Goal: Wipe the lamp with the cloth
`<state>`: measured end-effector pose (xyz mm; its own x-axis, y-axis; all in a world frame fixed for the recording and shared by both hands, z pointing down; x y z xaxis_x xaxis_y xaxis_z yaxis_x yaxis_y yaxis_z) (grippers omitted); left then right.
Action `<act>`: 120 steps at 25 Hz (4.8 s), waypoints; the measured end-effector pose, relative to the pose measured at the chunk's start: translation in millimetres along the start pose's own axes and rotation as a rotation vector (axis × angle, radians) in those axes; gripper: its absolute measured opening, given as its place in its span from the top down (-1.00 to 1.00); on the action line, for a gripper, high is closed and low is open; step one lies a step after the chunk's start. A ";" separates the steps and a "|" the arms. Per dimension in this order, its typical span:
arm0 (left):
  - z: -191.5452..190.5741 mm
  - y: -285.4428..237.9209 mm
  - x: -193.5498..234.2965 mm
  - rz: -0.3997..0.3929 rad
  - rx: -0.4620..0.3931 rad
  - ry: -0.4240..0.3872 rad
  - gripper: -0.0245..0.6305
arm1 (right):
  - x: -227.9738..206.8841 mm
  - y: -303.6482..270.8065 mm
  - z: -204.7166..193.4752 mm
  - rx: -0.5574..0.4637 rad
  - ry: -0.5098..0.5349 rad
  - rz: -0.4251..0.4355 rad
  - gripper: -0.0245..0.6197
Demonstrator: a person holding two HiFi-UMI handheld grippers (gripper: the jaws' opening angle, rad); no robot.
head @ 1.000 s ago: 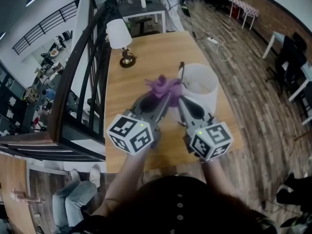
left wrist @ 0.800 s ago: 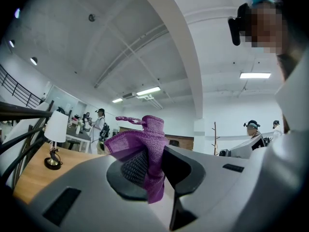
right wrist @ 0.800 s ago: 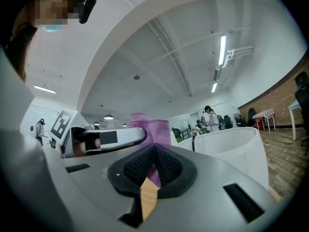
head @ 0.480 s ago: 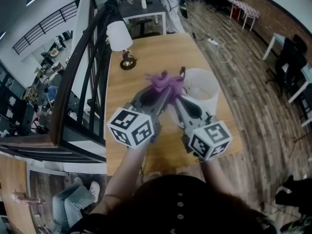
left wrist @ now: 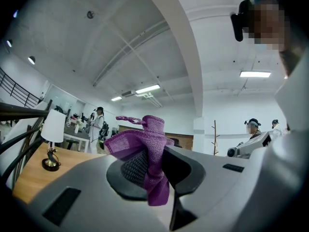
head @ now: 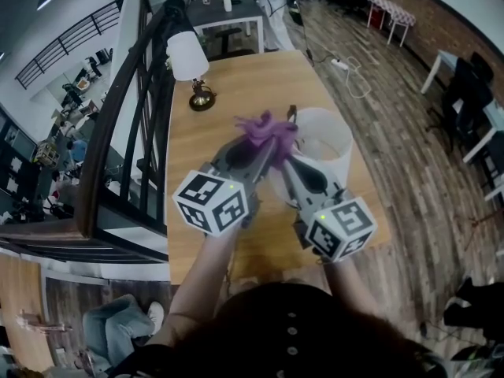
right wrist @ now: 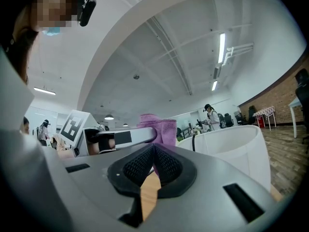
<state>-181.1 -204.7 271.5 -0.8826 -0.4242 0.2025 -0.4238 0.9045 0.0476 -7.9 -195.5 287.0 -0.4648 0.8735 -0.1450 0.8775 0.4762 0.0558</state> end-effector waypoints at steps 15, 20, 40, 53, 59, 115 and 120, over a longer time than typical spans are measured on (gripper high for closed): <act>-19.3 -2.6 7.5 -0.017 0.054 0.020 0.69 | 0.2 0.1 -7.5 0.012 -0.009 -0.004 0.89; -30.1 1.4 9.6 -0.006 0.084 0.034 0.69 | 0.8 1.5 -12.2 0.020 -0.017 -0.010 0.89; -87.9 25.0 6.0 0.056 0.203 0.090 0.69 | 9.8 15.7 -48.8 0.086 -0.095 -0.041 0.89; -125.9 38.6 -8.8 0.077 0.271 0.136 0.69 | 16.1 36.9 -67.3 0.128 -0.127 -0.056 0.89; -134.0 39.8 -15.0 0.082 0.288 0.153 0.69 | 12.7 47.9 -69.5 0.136 -0.137 -0.072 0.89; -22.9 3.0 -58.6 -0.139 0.018 0.042 0.69 | -6.8 51.2 1.2 -0.013 0.015 -0.104 0.89; -25.3 0.5 -60.3 -0.144 0.027 0.049 0.69 | -10.0 52.5 0.9 -0.003 0.008 -0.105 0.89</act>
<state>-123.0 -177.5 284.1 -0.8016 -0.5462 0.2431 -0.5513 0.8326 0.0532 42.8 -179.3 290.5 -0.5551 0.8195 -0.1426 0.8237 0.5654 0.0434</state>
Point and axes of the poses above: the fingertips, and each gripper's own axes: y backward along the fingers, x to its left, z out of its top, the point moved 10 cm from there along y, backward along the fingers, and after that the axes turned 8 degrees about z, right-handed, at the moved point
